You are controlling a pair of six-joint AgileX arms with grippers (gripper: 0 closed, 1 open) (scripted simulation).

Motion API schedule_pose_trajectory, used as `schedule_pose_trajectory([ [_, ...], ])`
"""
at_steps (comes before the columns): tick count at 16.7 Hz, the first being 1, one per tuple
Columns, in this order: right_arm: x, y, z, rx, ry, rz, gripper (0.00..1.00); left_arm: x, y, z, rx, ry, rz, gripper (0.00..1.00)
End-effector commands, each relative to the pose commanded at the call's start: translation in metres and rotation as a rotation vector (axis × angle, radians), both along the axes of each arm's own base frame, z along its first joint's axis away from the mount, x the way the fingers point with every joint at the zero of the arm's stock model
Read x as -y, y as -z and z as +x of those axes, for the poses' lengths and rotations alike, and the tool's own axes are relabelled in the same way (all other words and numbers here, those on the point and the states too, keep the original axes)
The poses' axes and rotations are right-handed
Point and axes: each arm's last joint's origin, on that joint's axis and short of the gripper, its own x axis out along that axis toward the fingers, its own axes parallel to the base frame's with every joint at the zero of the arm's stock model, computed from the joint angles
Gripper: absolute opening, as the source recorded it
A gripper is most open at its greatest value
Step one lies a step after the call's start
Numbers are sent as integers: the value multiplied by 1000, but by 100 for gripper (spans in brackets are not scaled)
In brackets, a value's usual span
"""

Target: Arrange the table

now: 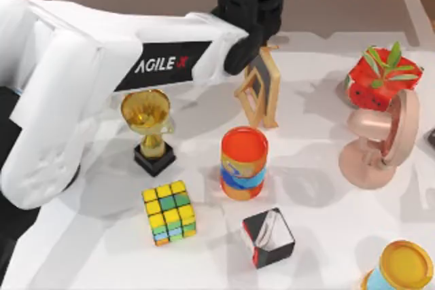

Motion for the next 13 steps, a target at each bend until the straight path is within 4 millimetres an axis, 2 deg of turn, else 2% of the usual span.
schedule_pose_trajectory([
  [8,0,0,0,0,0,0,100,1,-1,-2,1,3,0,0],
  [13,0,0,0,0,0,0,100,1,-12,-27,2,2,0,0],
])
